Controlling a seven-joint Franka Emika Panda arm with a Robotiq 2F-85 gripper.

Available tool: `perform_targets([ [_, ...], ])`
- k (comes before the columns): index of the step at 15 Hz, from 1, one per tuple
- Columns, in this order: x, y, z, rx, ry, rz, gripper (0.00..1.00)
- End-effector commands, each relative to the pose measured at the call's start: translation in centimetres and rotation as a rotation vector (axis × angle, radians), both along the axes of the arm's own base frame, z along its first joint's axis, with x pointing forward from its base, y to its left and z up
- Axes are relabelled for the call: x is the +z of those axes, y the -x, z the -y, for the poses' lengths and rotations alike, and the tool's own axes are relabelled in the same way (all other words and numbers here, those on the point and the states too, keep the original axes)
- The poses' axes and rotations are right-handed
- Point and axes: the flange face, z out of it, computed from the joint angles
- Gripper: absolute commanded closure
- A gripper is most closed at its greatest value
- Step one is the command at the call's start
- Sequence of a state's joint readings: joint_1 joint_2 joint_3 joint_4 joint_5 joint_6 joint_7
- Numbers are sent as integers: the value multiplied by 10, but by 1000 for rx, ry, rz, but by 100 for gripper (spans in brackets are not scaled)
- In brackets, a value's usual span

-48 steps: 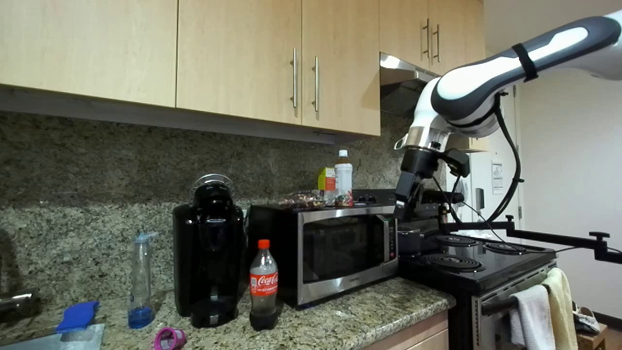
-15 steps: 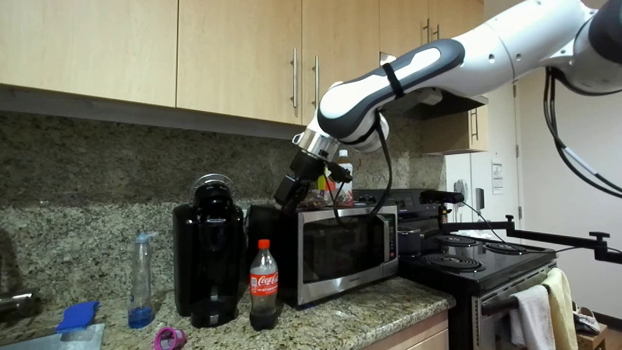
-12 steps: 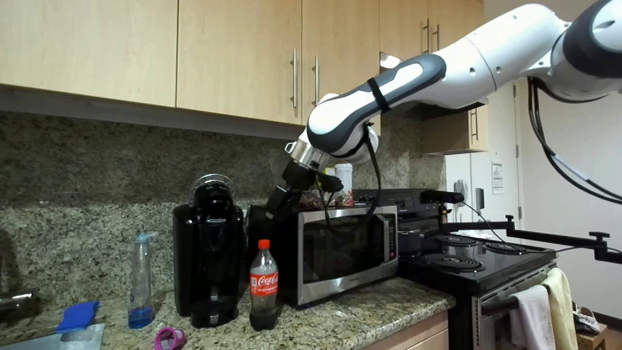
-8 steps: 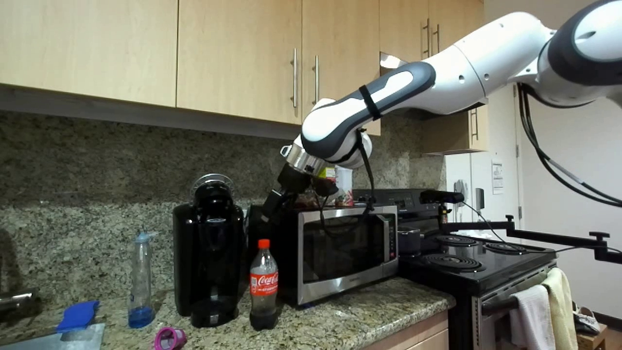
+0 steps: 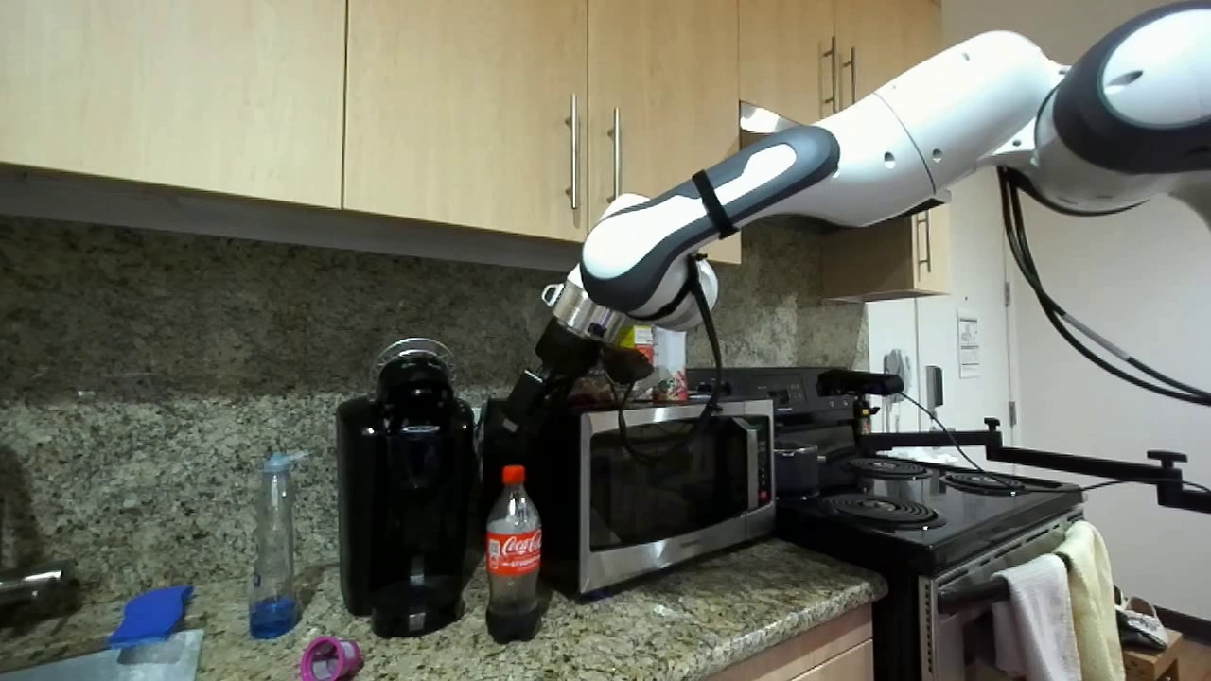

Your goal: Put the coca cola bottle on the top of the microwave

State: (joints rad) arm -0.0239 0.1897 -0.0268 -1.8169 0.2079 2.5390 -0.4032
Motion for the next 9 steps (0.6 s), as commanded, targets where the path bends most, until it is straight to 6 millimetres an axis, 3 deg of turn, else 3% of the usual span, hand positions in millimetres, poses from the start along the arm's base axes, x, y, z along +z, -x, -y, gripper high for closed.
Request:
perform_targets([
  [1, 10, 1, 0, -27, 25, -3, 0],
  [4, 29, -6, -7, -63, 110, 3, 0],
  [9, 18, -12, -19, -204, 334, -178, 0],
])
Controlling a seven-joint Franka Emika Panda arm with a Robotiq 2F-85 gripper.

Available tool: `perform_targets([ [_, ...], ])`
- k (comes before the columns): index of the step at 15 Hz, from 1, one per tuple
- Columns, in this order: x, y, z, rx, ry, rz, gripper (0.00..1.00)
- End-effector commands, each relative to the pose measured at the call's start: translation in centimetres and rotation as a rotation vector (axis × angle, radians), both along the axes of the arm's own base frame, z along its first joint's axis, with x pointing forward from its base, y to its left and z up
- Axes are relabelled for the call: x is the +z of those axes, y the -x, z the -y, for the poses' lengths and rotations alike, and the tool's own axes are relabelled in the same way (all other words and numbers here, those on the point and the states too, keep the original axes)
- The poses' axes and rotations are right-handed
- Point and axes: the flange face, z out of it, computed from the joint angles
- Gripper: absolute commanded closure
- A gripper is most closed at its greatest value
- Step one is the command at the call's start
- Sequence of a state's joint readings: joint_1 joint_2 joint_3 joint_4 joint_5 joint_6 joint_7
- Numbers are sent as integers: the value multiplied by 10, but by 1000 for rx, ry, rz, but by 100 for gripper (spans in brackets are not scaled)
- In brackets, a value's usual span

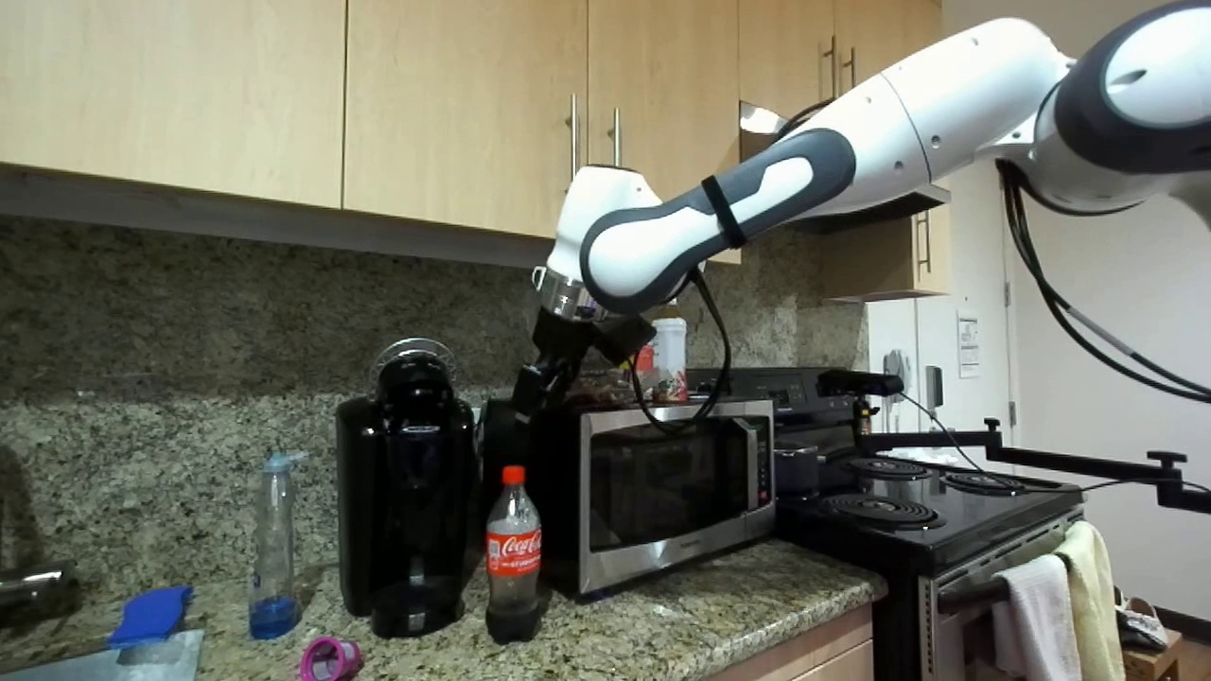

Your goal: Put the coca cola bottle on the top of the microwave

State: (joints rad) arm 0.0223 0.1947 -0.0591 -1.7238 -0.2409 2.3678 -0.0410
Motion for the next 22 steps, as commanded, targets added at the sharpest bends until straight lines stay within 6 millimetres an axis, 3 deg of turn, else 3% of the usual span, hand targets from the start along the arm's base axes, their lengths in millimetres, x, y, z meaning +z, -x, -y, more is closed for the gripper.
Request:
perform_targets([
  [1, -11, -10, -15, -57, 86, -131, 0],
  [3, -32, -16, -29, -14, 59, -203, 0],
  [7, -99, -26, -37, 29, 55, -298, 0],
  [11, -160, -34, -24, 27, 51, -316, 0],
  [15, -207, -29, -9, -11, 47, -290, 0],
  [16, -150, -30, -20, -31, 26, -296, 0],
  [18, -137, -32, -17, -41, 22, -249, 0],
  [22, -66, -32, -27, -46, -13, -116, 0],
])
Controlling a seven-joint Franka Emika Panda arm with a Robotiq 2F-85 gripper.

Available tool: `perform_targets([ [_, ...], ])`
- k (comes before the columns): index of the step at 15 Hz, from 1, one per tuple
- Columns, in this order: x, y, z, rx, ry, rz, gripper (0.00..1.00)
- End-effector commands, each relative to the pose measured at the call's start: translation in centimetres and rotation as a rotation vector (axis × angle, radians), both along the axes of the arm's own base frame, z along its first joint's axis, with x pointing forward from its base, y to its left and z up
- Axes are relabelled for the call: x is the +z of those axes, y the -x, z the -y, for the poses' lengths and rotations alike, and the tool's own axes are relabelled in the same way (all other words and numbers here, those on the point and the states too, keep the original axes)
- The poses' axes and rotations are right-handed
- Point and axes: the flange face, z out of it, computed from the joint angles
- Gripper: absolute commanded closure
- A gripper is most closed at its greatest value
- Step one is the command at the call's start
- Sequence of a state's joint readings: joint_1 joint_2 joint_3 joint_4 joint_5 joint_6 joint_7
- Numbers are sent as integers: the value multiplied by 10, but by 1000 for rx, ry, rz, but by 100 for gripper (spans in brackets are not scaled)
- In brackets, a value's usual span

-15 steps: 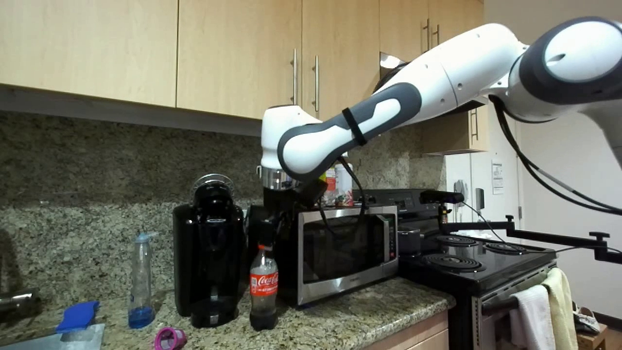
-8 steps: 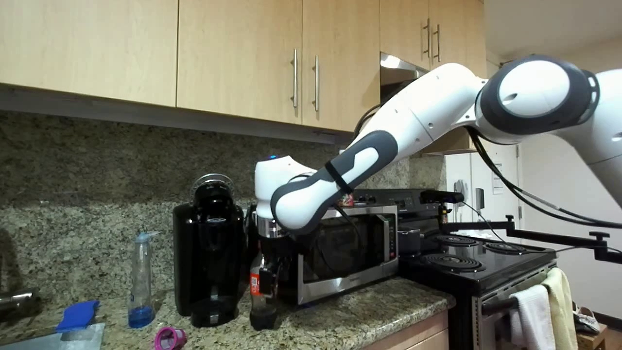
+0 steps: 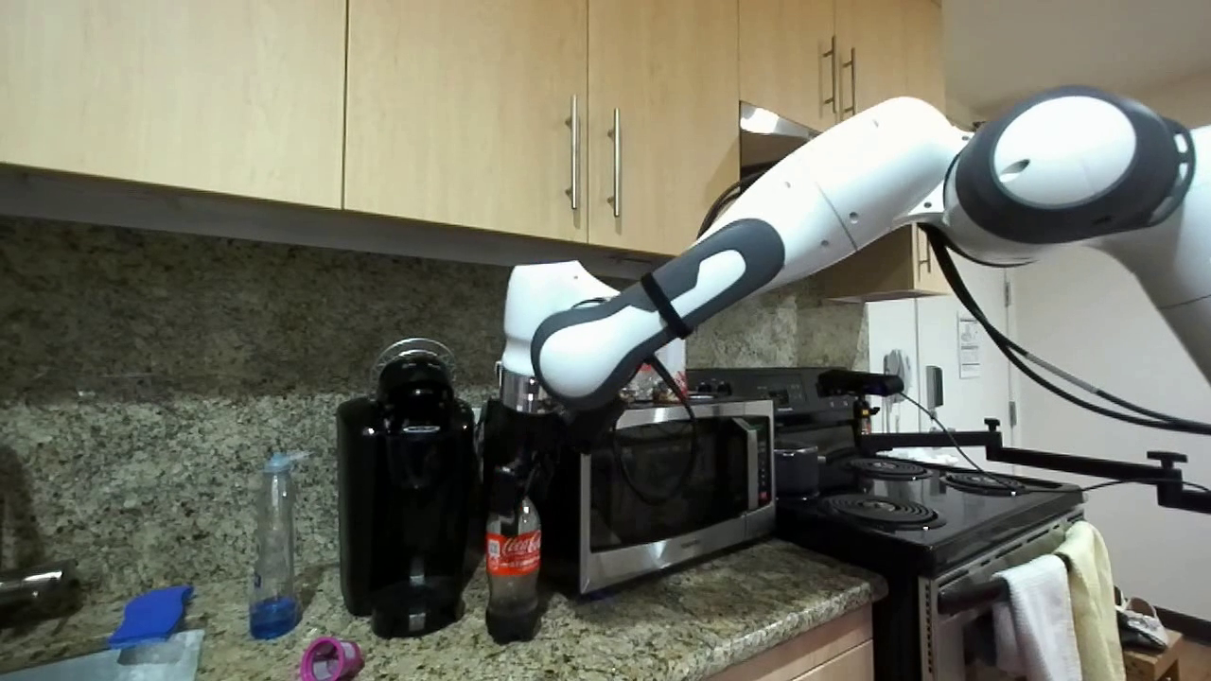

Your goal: Put the coca cola bottle on the top of the microwave

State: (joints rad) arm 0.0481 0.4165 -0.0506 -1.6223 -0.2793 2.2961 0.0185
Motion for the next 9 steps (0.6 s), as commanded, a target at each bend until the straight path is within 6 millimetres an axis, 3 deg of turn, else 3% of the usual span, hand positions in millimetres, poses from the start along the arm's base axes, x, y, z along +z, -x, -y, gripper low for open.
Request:
perform_targets([
  [1, 53, 9, -7, -30, -39, 80, 0],
  [4, 72, 11, -8, -39, -42, 112, 0],
  [9, 72, 7, -7, -39, -35, 112, 0],
])
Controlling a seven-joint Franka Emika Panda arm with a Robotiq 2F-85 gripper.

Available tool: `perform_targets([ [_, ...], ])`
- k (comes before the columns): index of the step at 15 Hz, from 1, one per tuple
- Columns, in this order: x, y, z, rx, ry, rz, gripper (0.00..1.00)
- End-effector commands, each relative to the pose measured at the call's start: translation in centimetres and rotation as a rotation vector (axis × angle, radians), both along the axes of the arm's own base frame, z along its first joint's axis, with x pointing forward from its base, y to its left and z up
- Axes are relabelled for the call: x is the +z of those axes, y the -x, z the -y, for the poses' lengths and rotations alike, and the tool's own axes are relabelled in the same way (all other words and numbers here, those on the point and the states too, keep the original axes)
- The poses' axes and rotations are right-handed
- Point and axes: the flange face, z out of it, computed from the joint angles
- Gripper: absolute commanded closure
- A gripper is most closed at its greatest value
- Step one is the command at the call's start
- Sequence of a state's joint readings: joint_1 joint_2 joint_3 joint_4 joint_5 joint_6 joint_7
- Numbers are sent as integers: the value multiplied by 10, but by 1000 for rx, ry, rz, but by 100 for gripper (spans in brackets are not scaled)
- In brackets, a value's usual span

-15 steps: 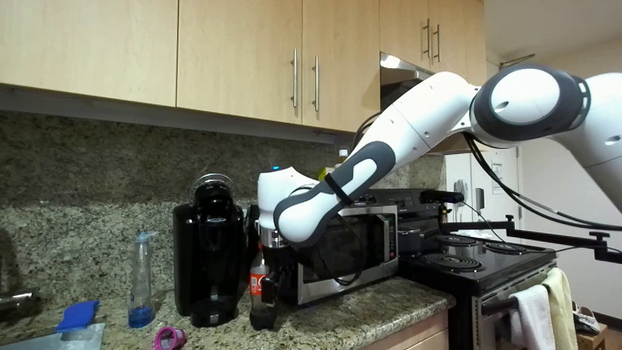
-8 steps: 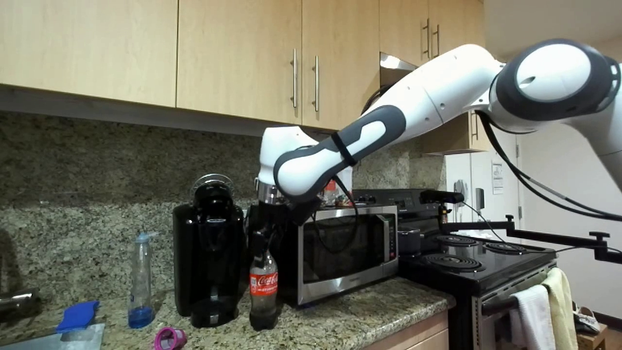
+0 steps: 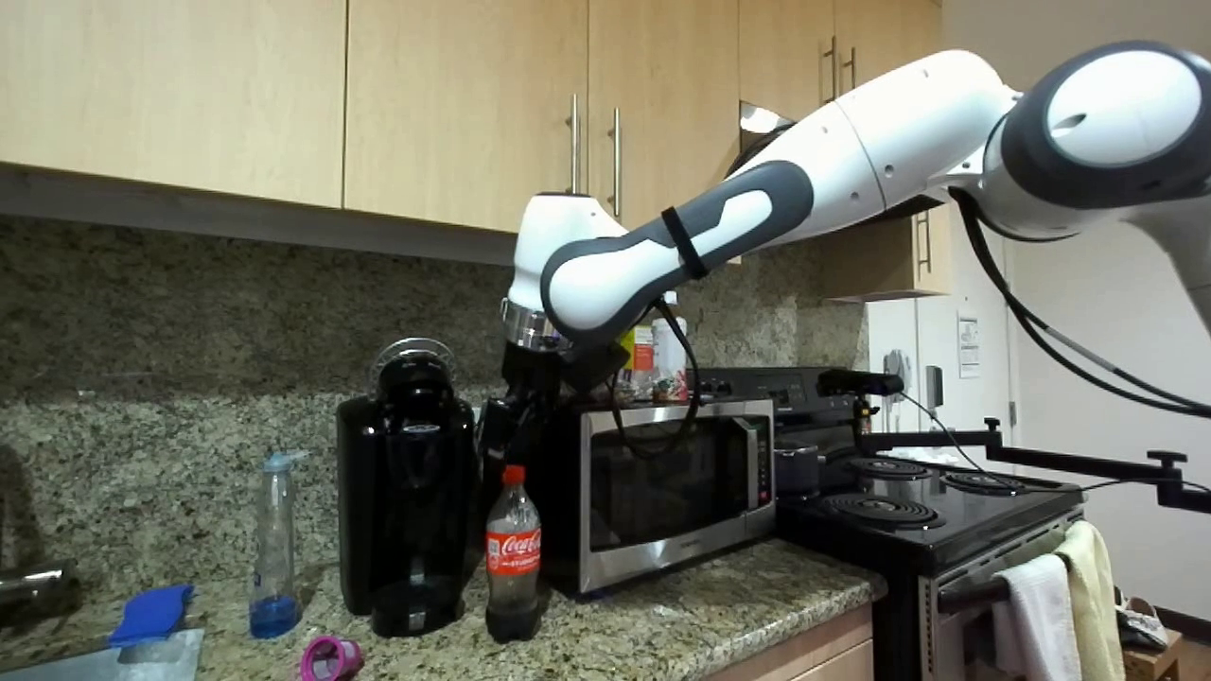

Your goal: Put the coca cola bottle on the top of the microwave

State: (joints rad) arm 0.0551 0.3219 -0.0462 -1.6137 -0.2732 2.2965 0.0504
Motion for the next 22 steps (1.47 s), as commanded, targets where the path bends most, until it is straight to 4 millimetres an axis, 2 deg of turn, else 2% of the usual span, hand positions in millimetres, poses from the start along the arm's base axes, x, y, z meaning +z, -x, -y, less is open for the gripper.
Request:
perform_targets([
  [1, 1, -4, 0, -12, -9, 2, 0],
  [10, -14, -20, 18, -35, 11, -1, 0],
  [11, -15, -20, 19, -36, 10, -4, 10],
  [12, -17, -20, 19, -32, 14, -2, 26],
  [21, -18, -20, 20, -34, 8, -20, 86],
  [22, -15, -18, 20, -29, 13, -19, 85],
])
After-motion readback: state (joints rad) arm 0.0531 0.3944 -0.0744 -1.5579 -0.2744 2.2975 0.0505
